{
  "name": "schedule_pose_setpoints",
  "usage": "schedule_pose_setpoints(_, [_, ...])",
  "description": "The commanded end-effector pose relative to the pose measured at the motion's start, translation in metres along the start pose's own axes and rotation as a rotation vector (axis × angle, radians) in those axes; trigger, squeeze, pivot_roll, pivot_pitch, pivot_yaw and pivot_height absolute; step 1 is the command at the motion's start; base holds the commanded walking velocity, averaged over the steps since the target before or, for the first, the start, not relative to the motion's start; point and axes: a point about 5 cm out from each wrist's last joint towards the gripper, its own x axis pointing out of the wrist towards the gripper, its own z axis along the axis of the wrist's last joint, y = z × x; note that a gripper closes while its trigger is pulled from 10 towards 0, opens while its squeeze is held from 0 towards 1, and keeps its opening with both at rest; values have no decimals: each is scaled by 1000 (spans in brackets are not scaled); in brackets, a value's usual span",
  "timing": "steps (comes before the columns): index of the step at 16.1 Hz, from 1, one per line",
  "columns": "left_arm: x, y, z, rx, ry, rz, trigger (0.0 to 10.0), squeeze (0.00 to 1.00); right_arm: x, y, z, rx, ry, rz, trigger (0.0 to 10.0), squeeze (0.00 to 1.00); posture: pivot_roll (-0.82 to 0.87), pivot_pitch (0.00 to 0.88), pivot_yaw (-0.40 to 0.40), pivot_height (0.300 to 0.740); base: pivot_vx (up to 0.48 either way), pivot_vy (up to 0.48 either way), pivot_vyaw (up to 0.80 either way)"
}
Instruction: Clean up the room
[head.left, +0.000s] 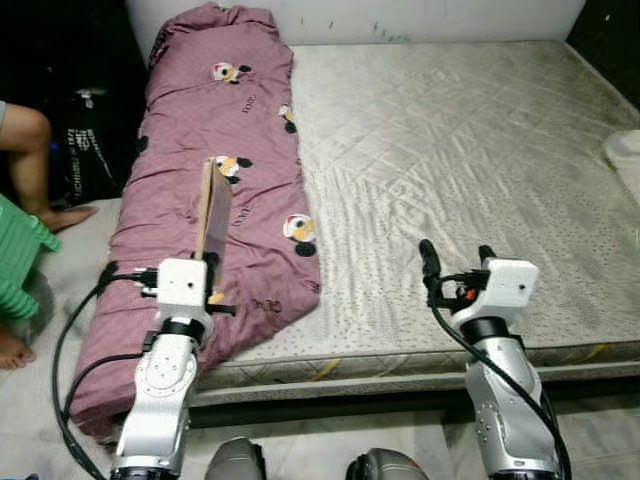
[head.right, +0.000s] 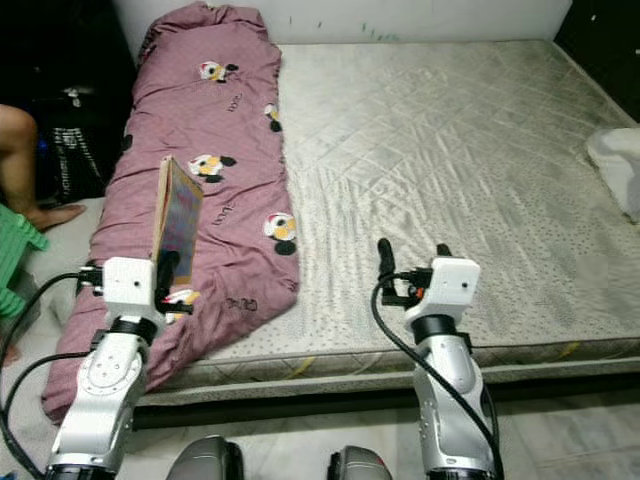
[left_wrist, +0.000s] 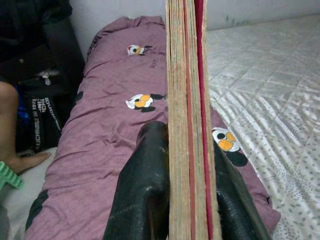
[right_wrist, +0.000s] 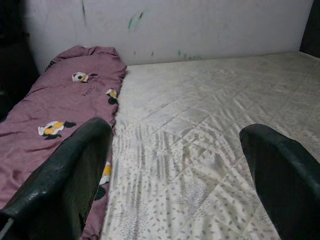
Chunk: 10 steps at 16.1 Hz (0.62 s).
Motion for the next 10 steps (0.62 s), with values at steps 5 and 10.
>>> schedule_pose_setpoints(5, [2,-4,7,-18,-44,-2,10000,0,-4,-7,-2,-43,19,-16,10000,0,-30,98,-12,740,0,-379,0])
schedule_pose_setpoints(10, [3,-4,8,-19,-43,4,10000,0,-4,-9,-2,-62,29,-11,10000,0,-34,104,-19,740,0,-338,0])
